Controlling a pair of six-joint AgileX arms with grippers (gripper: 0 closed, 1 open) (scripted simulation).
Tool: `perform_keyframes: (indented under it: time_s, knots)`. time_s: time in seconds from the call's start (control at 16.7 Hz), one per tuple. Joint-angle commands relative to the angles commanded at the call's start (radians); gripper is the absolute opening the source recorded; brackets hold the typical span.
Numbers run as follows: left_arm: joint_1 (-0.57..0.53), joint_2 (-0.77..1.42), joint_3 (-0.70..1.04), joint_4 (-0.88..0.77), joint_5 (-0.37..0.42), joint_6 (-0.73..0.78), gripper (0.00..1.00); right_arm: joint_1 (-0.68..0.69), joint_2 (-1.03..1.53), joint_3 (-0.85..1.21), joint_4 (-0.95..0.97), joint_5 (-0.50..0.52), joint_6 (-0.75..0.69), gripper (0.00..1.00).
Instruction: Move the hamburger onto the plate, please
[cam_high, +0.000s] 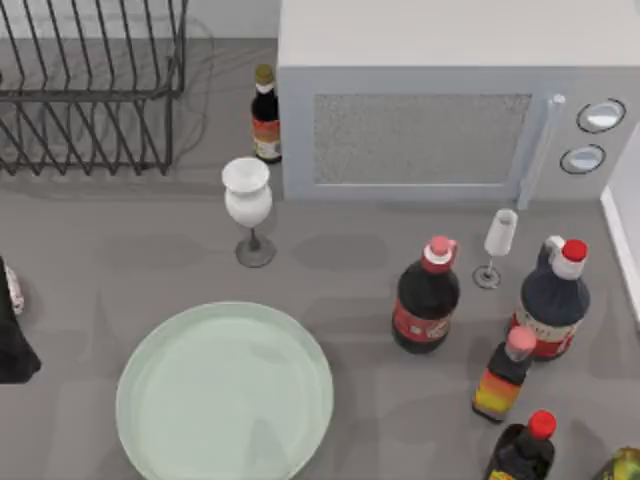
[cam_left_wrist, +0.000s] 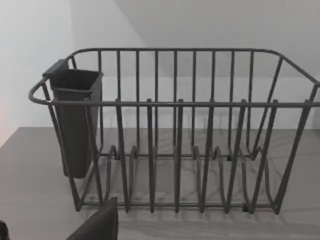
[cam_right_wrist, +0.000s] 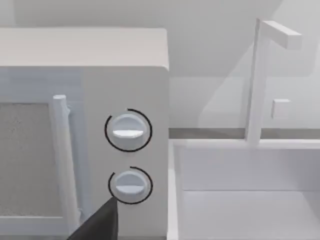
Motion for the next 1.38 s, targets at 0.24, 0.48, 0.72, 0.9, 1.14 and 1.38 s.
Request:
perform_keyframes:
  time_s: [0.24,0.48,0.72,0.9,1.14,1.38]
  knots:
    - [0.002,0.018,0.028,-0.021,0.002,0.023,1.00,0.000,0.000,0.000,0.000,0.000,0.000,1.00]
    - [0.016,0.172,0.182,-0.133,0.006,0.144,1.00,0.000,0.000,0.000,0.000,0.000,0.000,1.00]
    - [0.043,0.485,0.403,-0.304,0.004,0.316,1.00,0.000,0.000,0.000,0.000,0.000,0.000,1.00]
    - [0.065,0.787,0.576,-0.449,0.001,0.456,1.00,0.000,0.000,0.000,0.000,0.000,0.000,1.00]
    - [0.089,1.206,0.794,-0.641,-0.003,0.637,1.00,0.000,0.000,0.000,0.000,0.000,0.000,1.00]
    - [0.112,1.549,1.005,-0.809,-0.004,0.803,1.00,0.000,0.000,0.000,0.000,0.000,0.000,1.00]
